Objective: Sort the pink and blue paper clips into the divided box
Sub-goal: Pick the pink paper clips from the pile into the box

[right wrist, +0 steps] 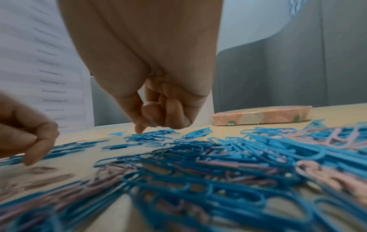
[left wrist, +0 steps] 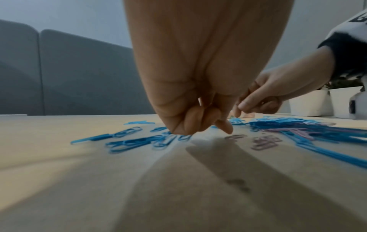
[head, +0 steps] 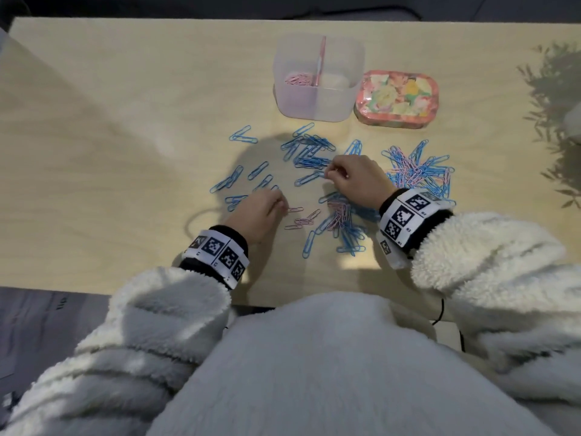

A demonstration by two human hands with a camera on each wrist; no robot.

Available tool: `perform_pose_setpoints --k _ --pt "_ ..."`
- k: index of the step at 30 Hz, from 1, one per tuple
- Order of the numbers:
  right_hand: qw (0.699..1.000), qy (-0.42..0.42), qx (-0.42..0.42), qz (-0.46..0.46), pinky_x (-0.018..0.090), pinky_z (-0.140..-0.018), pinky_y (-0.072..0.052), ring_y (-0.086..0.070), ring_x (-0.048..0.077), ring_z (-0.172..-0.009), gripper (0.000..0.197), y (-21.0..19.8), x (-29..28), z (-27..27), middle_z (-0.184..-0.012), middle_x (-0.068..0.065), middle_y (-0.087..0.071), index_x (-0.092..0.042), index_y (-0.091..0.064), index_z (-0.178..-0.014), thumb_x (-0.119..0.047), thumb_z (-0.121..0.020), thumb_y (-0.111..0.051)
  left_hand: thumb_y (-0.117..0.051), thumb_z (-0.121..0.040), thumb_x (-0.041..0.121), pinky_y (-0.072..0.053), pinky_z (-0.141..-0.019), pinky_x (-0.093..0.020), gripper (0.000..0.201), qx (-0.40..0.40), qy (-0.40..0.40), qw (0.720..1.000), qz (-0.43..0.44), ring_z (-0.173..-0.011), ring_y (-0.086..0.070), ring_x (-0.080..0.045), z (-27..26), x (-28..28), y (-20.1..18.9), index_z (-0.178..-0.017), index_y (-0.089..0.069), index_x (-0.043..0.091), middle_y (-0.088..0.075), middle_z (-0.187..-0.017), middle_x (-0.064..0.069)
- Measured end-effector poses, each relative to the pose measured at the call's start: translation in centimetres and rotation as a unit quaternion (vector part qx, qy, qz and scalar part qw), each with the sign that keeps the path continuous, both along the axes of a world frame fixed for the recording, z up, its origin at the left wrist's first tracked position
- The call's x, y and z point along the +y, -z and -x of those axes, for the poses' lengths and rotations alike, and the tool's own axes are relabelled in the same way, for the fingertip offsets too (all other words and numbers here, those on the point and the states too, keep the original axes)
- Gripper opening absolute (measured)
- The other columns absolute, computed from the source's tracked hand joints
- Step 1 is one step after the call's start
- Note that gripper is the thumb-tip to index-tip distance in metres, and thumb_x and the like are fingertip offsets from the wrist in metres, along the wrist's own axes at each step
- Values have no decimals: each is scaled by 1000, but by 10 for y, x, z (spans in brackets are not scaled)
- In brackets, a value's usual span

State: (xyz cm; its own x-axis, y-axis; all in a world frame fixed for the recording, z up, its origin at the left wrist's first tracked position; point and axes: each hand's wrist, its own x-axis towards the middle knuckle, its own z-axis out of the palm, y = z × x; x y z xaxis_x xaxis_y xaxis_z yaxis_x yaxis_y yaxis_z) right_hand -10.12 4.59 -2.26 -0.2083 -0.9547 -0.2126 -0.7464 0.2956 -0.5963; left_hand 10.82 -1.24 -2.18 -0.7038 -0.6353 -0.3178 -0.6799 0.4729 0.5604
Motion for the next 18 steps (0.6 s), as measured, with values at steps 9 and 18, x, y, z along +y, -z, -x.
perform_pose_setpoints --k 9,18 --pt "986 -156 40 -53 28 -67 -37 -48 13 -78 9 9 17 -29 -82 -6 -54 -18 -63 -88 -24 -82 -64 -66 -80 33 -35 -72 -30 33 -15 19 999 33 -88 -48 -19 6 12 4 -104 -53 14 -55 -99 -4" --pt "976 36 -205 -63 19 -48 -37 -46 8 -52 8 -8 13 -8 -66 -3 -49 -12 -46 -94 -6 -91 -41 -55 -89 22 -40 -75 -34 15 -30 54 996 61 -91 -55 -26 20 -1 6 -97 -56 9 -54 -101 -10"
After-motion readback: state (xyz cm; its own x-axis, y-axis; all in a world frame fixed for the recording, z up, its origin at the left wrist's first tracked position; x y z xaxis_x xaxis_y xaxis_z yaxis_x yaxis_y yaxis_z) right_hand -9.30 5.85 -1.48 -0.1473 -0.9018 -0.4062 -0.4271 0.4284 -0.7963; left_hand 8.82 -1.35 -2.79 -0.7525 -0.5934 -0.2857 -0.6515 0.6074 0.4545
